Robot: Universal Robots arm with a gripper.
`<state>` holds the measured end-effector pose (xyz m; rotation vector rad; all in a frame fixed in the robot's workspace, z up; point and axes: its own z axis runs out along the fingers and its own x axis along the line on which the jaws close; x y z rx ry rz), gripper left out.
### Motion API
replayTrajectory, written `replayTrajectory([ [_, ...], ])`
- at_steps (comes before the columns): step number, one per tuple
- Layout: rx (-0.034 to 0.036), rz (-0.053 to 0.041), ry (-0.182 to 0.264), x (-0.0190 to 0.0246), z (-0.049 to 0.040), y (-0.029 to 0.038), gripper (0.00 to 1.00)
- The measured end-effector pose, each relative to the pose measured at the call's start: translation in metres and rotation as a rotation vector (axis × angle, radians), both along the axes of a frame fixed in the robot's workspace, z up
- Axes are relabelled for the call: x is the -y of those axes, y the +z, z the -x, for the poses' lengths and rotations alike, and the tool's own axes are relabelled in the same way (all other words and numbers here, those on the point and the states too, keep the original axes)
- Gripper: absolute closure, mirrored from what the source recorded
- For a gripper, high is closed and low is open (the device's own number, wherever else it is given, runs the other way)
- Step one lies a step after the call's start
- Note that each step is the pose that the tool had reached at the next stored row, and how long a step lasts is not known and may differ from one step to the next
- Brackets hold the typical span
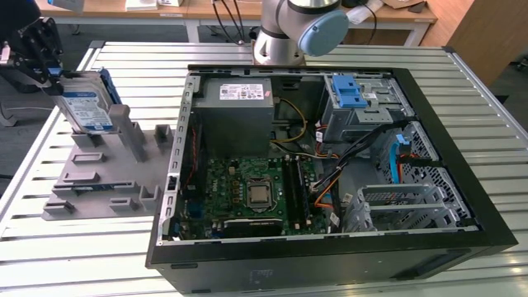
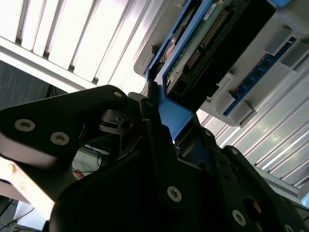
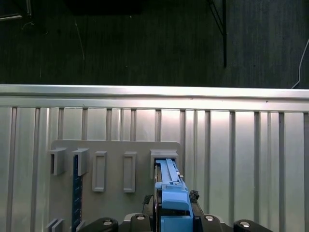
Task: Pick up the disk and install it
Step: 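Pick up the disk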
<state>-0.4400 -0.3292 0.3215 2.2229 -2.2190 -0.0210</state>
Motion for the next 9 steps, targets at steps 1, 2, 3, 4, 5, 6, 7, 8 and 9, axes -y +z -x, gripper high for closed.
replayTrajectory([
  [1, 0.0001, 0.0, 0.0, 0.0, 0.0, 0.0003, 0.64],
  [2, 0.0002, -0.0001, 0.0, 0.0, 0.0, 0.0006, 0.64],
  [3, 0.0, 0.0, 0.0, 0.0, 0.0, 0.001, 0.64],
  [4, 0.0, 0.0, 0.0, 0.0, 0.0, 0.0013, 0.64],
  [5, 0.0, 0.0, 0.0, 0.0, 0.0, 0.0017, 0.64],
  [6, 0.0, 0.0, 0.0, 0.0, 0.0, 0.0021, 0.64],
  [7, 0.0, 0.0, 0.0, 0.0, 0.0, 0.0025, 0.64],
  [8, 0.0001, 0.0, 0.0, 0.0, 0.0, 0.0028, 0.64],
  [9, 0.0, 0.0, 0.0, 0.0, 0.0, 0.0032, 0.64],
])
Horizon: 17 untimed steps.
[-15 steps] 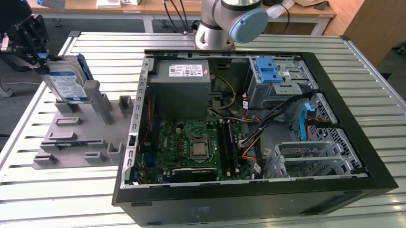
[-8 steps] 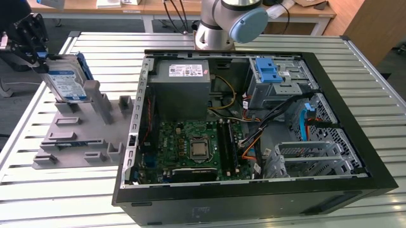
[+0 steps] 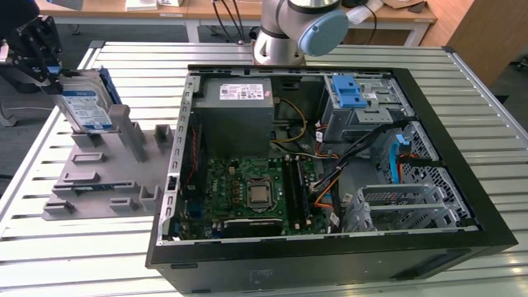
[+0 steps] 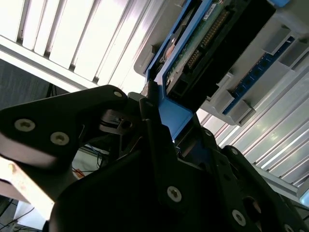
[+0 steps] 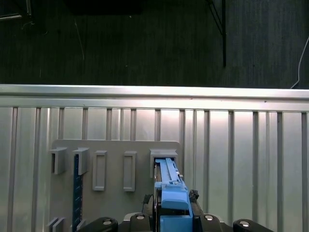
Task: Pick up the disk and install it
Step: 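Pick up the disk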
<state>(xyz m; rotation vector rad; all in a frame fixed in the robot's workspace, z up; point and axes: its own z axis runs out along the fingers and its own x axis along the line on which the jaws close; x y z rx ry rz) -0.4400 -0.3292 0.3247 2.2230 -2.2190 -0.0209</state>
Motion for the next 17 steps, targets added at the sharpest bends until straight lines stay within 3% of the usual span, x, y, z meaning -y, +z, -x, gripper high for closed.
replayTrajectory([
  [17, 0.0, 0.0, 0.0, 0.0, 0.0, 0.0046, 0.64],
])
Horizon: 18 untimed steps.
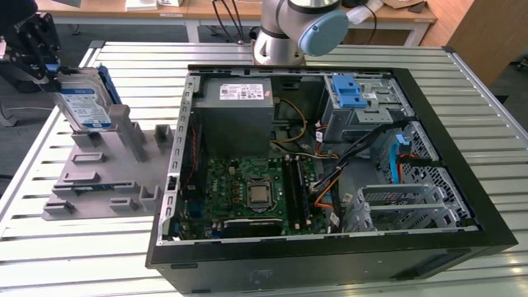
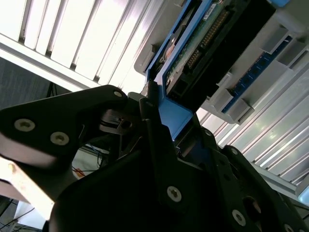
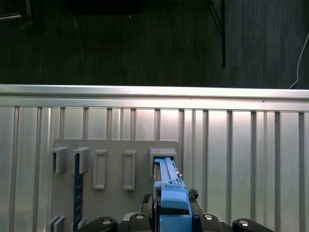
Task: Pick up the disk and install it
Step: 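Pick up the disk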
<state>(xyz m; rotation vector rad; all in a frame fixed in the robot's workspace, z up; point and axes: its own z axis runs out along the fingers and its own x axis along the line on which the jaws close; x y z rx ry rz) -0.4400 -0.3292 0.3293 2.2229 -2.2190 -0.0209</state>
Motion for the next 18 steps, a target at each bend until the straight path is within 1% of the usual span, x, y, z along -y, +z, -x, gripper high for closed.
replayTrajectory([
  [18, -0.0001, 0.0, 0.0, 0.0, 0.0, 0.0049, 0.64],
])
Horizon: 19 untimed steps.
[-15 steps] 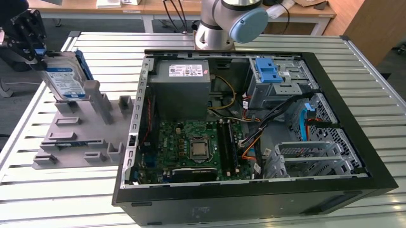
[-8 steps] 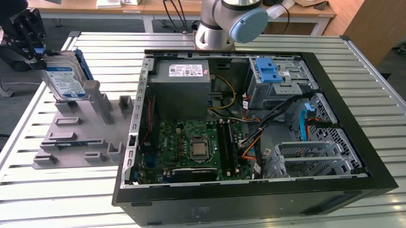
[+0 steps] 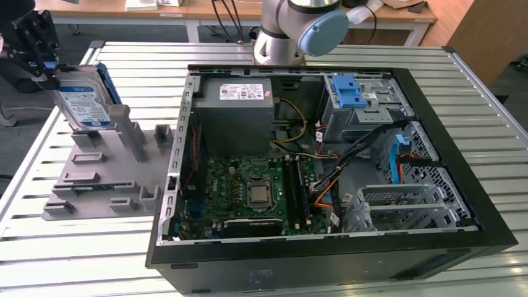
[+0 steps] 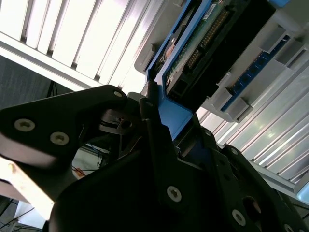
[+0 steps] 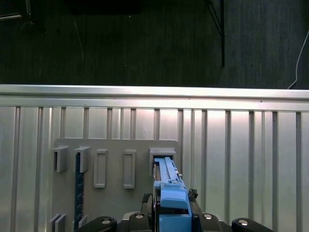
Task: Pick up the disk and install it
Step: 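Pick up the disk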
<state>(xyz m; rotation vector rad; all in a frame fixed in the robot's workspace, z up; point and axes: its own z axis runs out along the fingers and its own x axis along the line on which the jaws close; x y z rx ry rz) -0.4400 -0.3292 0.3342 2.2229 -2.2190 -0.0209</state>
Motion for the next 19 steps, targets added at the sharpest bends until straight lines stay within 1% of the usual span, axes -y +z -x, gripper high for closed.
replayTrajectory([
  [1, 0.0, 0.0, 0.0, 0.0, 0.0, 0.0002, 0.64],
  [3, 0.0, 0.0, 0.0, 0.0, 0.0, 0.0045, 0.64],
  [19, 0.0, 0.0, 0.0, 0.0, 0.0, 0.0088, 0.64],
])
